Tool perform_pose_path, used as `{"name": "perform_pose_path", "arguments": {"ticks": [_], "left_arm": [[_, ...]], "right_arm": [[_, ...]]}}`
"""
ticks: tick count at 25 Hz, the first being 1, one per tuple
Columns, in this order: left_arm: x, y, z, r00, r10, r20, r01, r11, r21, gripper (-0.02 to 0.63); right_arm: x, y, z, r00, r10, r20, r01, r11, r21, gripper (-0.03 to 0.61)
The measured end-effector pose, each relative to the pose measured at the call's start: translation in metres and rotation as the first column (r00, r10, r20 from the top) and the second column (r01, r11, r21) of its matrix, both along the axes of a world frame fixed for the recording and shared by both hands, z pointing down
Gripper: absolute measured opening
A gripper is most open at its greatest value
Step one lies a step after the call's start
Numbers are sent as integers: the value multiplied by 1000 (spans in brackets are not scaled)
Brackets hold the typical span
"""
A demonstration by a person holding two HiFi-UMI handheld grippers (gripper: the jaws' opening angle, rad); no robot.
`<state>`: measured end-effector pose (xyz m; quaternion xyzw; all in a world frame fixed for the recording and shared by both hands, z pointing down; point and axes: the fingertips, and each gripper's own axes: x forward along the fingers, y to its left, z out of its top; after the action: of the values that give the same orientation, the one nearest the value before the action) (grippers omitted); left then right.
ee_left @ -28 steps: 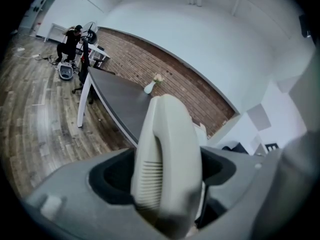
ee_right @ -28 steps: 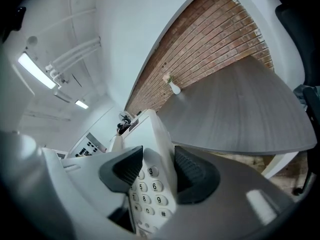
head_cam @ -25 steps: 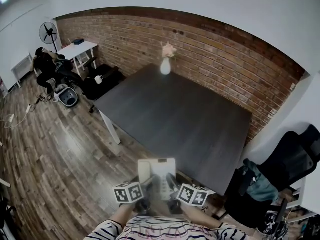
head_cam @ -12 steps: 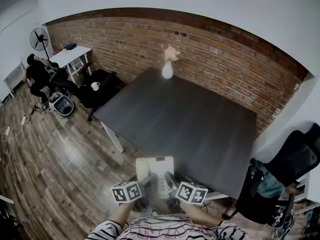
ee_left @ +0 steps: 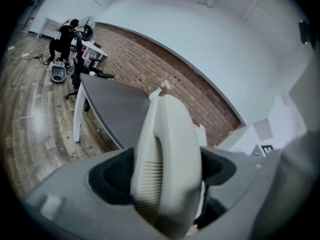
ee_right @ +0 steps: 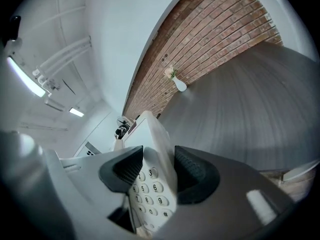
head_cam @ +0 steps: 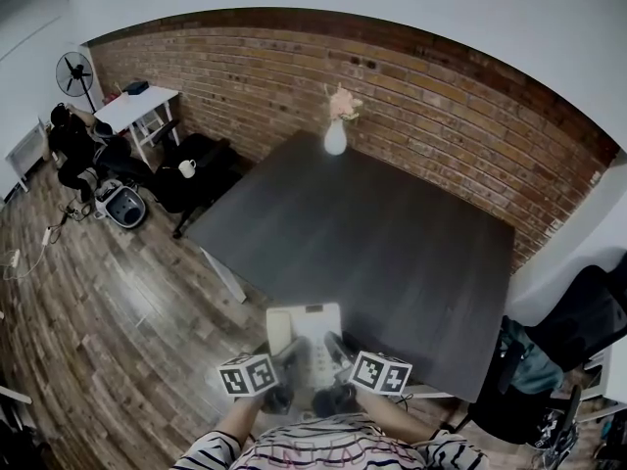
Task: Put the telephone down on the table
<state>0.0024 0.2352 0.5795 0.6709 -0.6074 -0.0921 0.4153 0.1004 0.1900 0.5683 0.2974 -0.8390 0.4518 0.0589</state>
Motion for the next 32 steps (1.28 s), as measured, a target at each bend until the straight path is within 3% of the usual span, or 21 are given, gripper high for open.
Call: {"name": "perform_pose_path", "arguments": {"ticks": [21,26,32], "left_arm": [[-54,-189,-7,999,-9,44,7,999,41,391],[-61,-233,-11,1000,-4,16,3,996,84,399],[-80,-271,-6,1000,9,7,-10,997,82,396]], "right_arm": [[-54,-195,7,990,-4,143,18,995,-96,199],[-62,-241,7,989,-14,147,26,996,-82,199],[-80,-276,8,990,2,144,9,997,-82,198]]}}
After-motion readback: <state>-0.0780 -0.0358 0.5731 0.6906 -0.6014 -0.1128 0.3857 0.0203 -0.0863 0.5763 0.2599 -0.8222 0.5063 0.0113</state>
